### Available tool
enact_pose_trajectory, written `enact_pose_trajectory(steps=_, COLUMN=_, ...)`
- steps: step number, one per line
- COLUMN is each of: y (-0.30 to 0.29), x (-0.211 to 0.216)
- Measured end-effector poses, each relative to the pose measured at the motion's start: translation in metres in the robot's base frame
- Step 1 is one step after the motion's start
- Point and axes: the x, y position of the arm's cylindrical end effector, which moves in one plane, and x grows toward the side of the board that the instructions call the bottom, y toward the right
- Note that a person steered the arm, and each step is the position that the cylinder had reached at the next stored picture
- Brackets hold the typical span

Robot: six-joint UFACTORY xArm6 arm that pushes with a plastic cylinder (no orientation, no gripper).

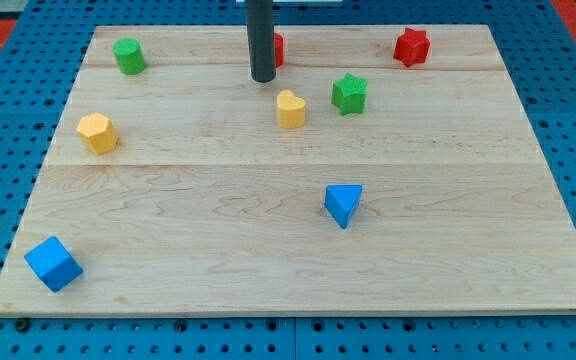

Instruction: Move the green circle towards left side

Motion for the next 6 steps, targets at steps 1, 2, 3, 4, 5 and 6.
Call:
enact_pose_trajectory(steps=1, y=0.005, x=0.000)
enact_pose_trajectory(steps=2, y=0.006, x=0.000)
enact_pose_trajectory(steps=3, y=0.006, x=0.000)
enact_pose_trajectory(steps=4, y=0.006, x=0.000)
enact_pose_trajectory(steps=5, y=0.007, x=0.000)
enact_pose_trajectory(steps=6, y=0.064, x=-0.014)
